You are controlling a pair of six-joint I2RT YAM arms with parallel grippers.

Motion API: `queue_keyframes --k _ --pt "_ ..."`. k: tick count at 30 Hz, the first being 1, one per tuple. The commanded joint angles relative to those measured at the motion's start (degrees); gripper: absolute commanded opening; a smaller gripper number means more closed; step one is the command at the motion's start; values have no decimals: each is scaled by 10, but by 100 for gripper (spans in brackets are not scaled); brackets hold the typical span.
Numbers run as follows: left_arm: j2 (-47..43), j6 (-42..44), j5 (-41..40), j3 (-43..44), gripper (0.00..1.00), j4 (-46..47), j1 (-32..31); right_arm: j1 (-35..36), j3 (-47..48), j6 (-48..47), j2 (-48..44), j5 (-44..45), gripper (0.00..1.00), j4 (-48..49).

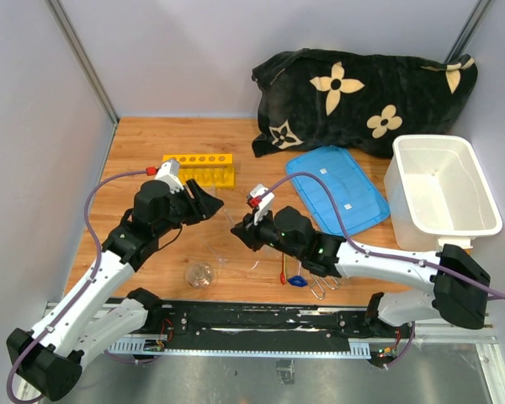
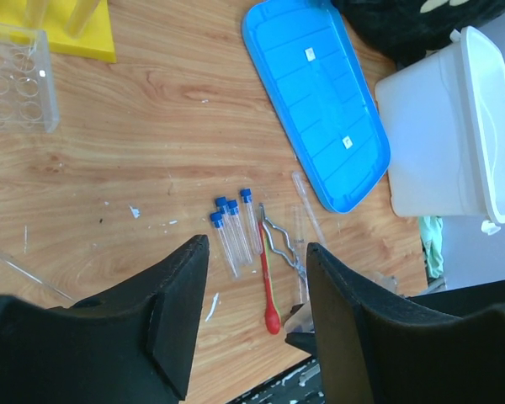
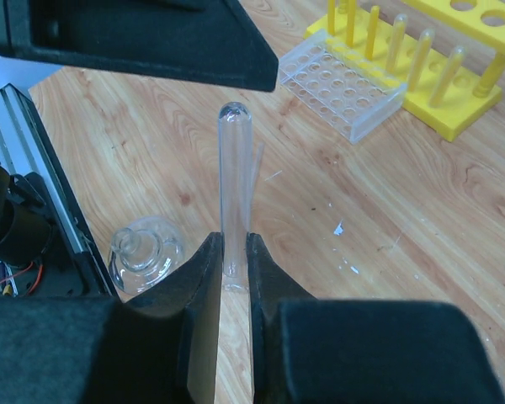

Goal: Organize the chemistry lab equipment
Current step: Pick up the test tube at the center of the board.

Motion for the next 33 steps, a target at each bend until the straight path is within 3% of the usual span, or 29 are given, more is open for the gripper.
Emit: queue_keyframes --k 1,22,33 --pt "-6 8 11 22 55 12 -3 13 31 -17 20 14 1 4" --pt "-17 2 40 11 54 26 -3 13 68 -29 64 16 1 -6" --pt "-22 7 36 8 42 22 -3 13 76 -30 71 21 1 -5"
